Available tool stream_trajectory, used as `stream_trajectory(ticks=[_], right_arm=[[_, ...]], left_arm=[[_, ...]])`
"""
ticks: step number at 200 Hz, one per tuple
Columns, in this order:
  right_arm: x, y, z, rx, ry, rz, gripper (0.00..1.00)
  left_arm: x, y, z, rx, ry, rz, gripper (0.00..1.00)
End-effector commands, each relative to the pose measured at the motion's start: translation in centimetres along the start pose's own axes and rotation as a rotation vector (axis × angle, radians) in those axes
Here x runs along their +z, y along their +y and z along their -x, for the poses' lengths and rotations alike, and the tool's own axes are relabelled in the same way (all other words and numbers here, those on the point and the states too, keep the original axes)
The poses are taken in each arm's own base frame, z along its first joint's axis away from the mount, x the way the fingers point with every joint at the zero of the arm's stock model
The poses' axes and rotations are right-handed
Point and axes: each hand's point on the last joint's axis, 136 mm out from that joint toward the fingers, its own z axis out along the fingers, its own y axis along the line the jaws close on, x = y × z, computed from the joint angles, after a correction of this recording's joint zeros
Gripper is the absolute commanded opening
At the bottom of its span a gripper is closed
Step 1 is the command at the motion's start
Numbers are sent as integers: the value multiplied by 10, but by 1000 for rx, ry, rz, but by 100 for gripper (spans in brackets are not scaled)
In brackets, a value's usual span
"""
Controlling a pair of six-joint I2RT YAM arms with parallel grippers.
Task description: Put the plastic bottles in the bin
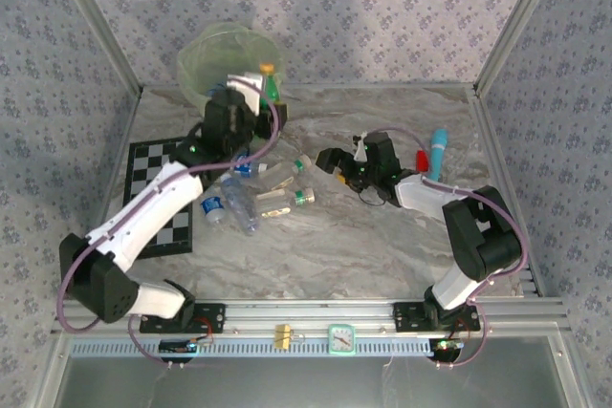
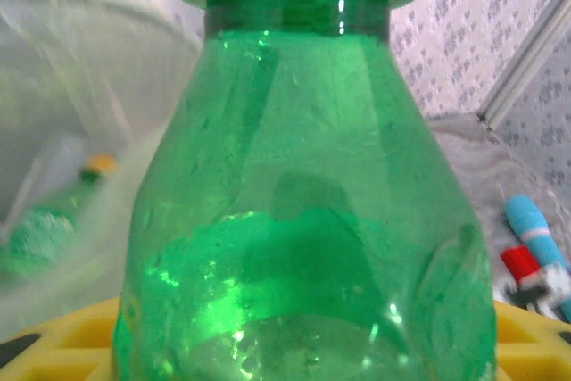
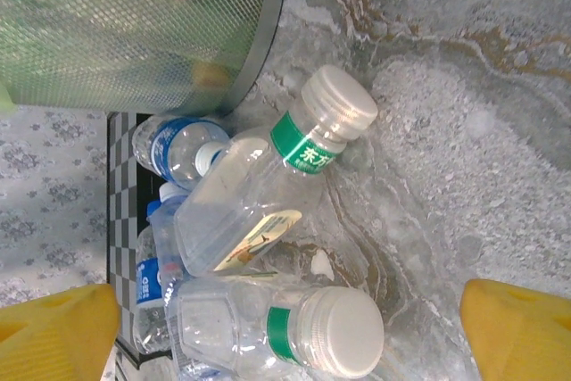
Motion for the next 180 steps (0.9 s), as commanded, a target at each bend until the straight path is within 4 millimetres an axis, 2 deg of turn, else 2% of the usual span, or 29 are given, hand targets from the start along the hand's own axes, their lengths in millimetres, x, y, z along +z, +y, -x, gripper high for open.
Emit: stream_trajectory(ticks=[1,36,73,80,84,100,126,144,180], right_arm=[[1,-3,-5,-13,12,-22,100],[0,-5,-7,-27,21,-43,100],[-4,-7,-9,-39,14,-70,100],[-4,-7,-9,-38,14,-73,100],[-4,-7,-9,-39,14,-72,100],[-4,-6,-9,-42,13,-73,100],[-2,-5,-10,-41,14,-76,100],[-1,-4,-13,-37,18,-77,100],[4,1,-21,-43,32,-72,100]], left_arm=[[7,12,29,85,19,5,44],[27,55,55,123,85,89,45],[42,103,59,152,157,187,45],[47,112,51,155,185,205,45],[45,115,61,157,169,214,45],[52,129,58,168,190,240,45],[66,141,50,191,240,257,46],[74,146,32,196,317,255,46],[85,152,12,179,385,265,53]])
